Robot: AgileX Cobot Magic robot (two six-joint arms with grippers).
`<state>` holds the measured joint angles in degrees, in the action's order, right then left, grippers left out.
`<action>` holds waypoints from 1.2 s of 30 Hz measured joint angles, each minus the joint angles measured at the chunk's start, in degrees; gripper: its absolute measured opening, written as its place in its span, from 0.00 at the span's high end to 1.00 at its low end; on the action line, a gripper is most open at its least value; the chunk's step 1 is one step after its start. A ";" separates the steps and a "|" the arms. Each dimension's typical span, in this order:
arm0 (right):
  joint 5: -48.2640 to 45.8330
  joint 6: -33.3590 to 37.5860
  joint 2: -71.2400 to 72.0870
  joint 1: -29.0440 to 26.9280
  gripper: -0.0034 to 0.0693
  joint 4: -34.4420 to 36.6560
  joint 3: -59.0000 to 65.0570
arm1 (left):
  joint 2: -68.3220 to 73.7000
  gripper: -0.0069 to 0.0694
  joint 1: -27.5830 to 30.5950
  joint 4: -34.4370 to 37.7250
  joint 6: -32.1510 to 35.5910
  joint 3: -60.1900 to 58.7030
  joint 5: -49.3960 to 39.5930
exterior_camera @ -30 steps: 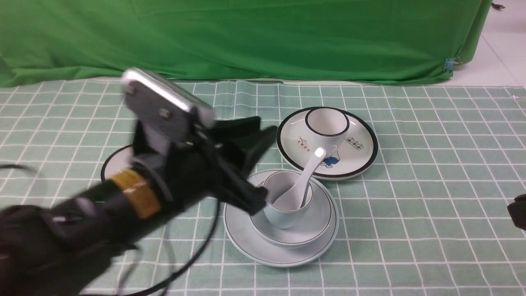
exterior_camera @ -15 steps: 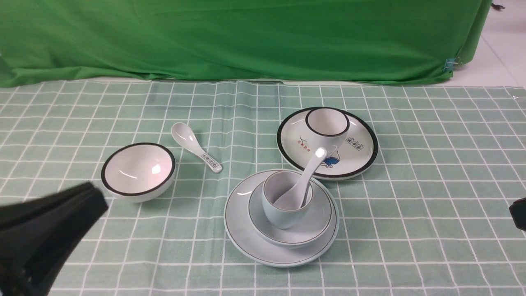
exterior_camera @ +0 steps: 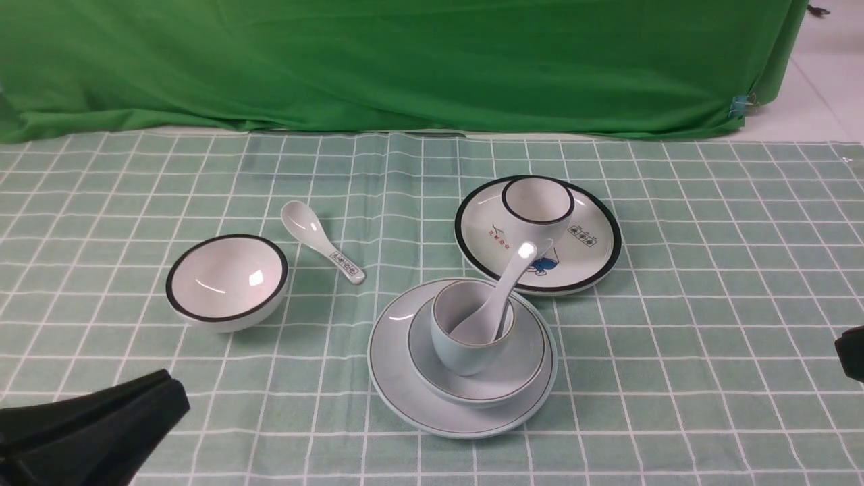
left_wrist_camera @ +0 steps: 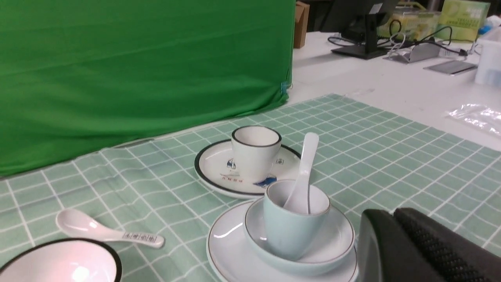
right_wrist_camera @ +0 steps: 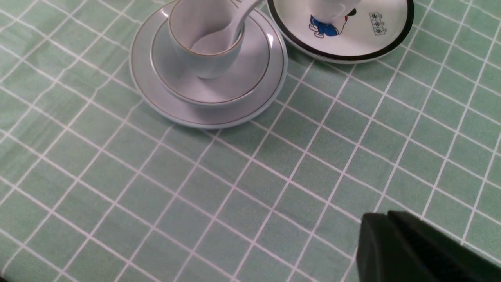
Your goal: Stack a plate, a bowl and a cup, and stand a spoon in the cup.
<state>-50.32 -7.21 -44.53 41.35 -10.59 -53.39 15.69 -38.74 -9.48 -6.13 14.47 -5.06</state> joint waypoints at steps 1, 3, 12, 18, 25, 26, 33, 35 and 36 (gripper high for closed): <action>0.08 0.00 0.00 -0.06 0.88 0.00 0.00 | 0.00 0.89 0.00 0.00 0.00 -0.04 -0.28; 0.29 0.00 0.05 -0.60 0.87 0.14 0.00 | 0.00 0.89 0.00 0.00 -0.05 -0.04 -0.28; 18.02 5.59 12.06 -20.46 0.93 1.15 13.21 | 0.00 0.89 0.00 0.00 -0.05 -0.04 -0.28; 34.60 5.45 31.15 -36.76 0.93 2.55 38.61 | 0.00 0.89 0.00 0.00 -0.05 -0.04 -0.33; 37.39 1.95 41.74 -42.12 0.93 2.87 52.56 | 0.00 0.89 0.00 0.00 1.91 -0.04 -0.39; 37.39 1.88 42.51 -42.25 0.93 2.93 53.28 | 0.00 0.89 0.00 0.00 1.97 -0.04 -0.39; 37.48 2.55 44.44 -42.25 0.93 2.93 53.72 | 0.00 0.89 0.00 0.00 2.59 -0.04 -0.44; 37.48 2.59 44.44 -42.25 0.93 2.93 53.72 | 0.00 0.89 0.00 0.00 2.59 -0.04 -0.44; 37.48 2.59 44.44 -42.25 0.93 2.93 53.72 | 0.00 0.89 0.00 0.00 2.59 -0.04 -0.44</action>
<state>-12.84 -4.62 -0.09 -0.90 -7.65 0.33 15.69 -38.74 -9.48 -3.54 14.43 -5.49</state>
